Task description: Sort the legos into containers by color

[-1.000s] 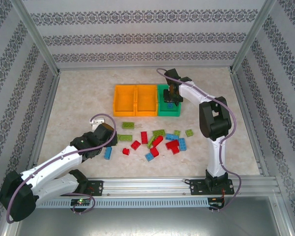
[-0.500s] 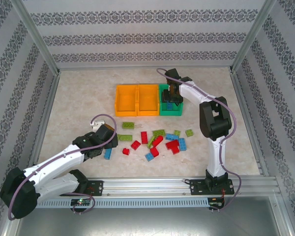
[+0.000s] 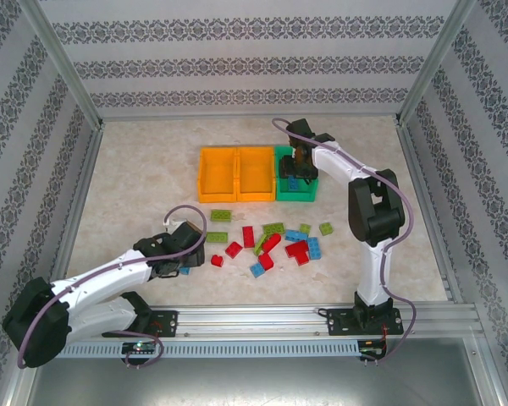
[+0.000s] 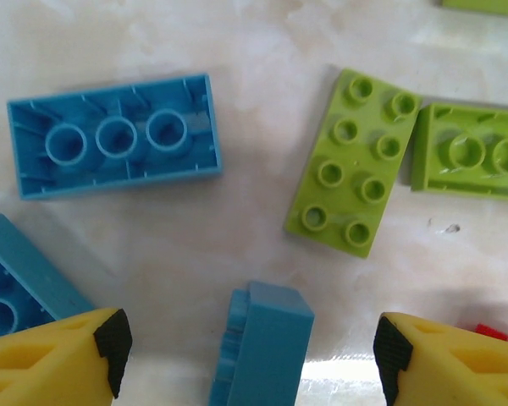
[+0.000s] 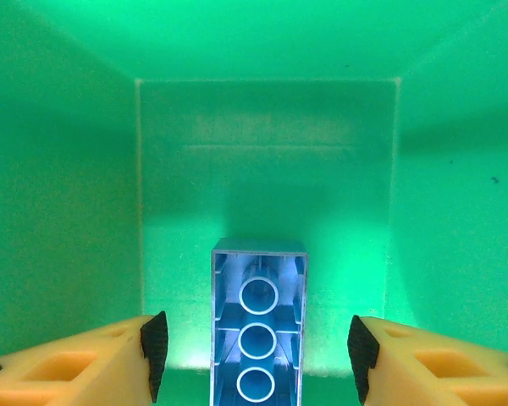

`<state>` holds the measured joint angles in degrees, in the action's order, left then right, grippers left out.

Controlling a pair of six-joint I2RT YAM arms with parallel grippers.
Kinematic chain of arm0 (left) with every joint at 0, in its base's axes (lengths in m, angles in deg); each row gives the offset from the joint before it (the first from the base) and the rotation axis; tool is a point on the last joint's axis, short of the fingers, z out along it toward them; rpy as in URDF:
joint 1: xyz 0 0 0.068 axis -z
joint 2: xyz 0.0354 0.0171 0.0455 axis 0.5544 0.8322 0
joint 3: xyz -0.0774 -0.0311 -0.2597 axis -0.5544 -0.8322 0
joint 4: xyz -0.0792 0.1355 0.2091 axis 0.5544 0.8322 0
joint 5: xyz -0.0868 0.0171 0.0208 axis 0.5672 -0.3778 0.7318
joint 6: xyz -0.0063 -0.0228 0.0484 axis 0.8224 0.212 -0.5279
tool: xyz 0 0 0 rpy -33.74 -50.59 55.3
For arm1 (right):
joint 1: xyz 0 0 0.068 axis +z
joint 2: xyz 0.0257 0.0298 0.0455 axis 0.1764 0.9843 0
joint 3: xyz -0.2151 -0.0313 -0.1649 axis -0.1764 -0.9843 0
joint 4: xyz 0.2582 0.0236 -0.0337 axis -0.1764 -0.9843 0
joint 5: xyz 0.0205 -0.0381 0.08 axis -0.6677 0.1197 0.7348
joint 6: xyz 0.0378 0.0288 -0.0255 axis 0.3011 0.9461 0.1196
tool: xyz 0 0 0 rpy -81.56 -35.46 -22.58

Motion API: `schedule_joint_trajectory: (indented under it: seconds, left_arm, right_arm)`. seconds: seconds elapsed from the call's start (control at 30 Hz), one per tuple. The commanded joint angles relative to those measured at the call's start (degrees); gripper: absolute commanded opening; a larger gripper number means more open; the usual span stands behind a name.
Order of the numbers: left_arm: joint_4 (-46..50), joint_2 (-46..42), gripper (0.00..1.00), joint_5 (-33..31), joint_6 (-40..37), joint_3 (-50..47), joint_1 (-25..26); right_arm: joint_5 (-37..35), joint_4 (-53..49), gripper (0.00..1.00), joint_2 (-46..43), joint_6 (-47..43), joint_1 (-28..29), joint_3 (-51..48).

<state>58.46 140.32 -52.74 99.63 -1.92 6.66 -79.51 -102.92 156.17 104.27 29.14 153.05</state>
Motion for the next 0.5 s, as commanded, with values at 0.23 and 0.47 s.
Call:
schedule_joint_trajectory:
  seconds: [0.23,0.47]
  left_arm:
    - [-4.1,1.7,0.75,1.4,2.7,-2.4,1.6]
    - [-6.8,4.1,0.71,2.2,2.6,-2.5,1.6]
  right_arm:
    - [5.5,2.7,0.72,-3.9,0.2,-1.4,0.2]
    - [3.8,1.0,0.72,-1.3,-1.4,-1.5,1.4]
